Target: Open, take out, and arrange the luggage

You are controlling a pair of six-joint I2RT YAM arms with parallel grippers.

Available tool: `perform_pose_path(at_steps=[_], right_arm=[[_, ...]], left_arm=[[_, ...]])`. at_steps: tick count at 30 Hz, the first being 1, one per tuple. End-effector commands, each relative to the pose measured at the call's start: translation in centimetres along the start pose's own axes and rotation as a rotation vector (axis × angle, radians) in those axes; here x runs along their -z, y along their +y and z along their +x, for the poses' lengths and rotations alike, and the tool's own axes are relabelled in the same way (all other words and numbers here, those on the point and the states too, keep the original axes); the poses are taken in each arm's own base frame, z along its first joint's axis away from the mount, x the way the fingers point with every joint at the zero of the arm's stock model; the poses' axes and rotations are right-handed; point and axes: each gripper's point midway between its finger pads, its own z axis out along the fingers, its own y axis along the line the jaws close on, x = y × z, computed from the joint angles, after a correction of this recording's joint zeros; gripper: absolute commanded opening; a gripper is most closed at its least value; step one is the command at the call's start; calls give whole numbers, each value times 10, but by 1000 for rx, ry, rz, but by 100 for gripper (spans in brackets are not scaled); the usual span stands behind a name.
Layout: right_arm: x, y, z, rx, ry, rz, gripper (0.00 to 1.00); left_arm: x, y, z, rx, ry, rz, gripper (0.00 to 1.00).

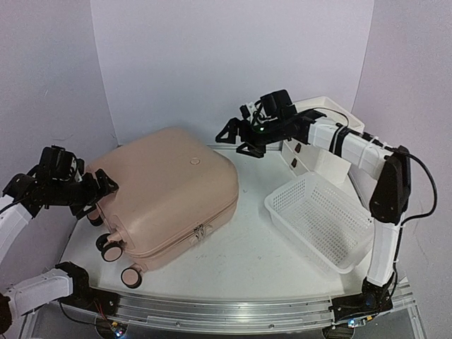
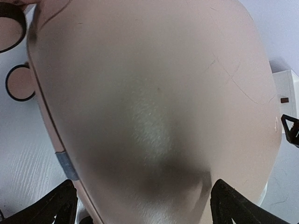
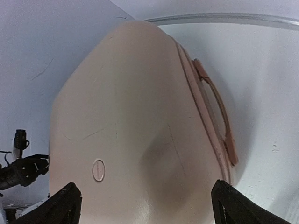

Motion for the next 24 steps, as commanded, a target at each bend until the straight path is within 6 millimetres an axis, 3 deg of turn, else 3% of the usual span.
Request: perform_pose_path(at_steps=[1,5,9,15,17,20,22,24], right_arm=[[-30,11,22,-130,147,-120,98],[-28,7,39,-143,166,-101,96],[-18,19,61,-104,172,-106,95],[-2,5,63,-55,122,-21,96],[13,-18,61,13,105,134,98],[55,-57,62,135,117,419,98],[83,-66,65,187,125,523,98],[102,-62,77,235,139,563,98]], left_arm=[[-18,-38,-16,-51,2,138,99],[-34,-49,-27,-120,19,131,99],[-51,-62,-42,-190,35,122,99],[-90,-84,-56,-231,117,143,99],[-96,-94,-62,-245,132,165,98],[-91,-100,-78,-277,90,172,99],[-80,-102,-87,-311,53,173,99],[-69,-101,-93,-358,22,159,100]])
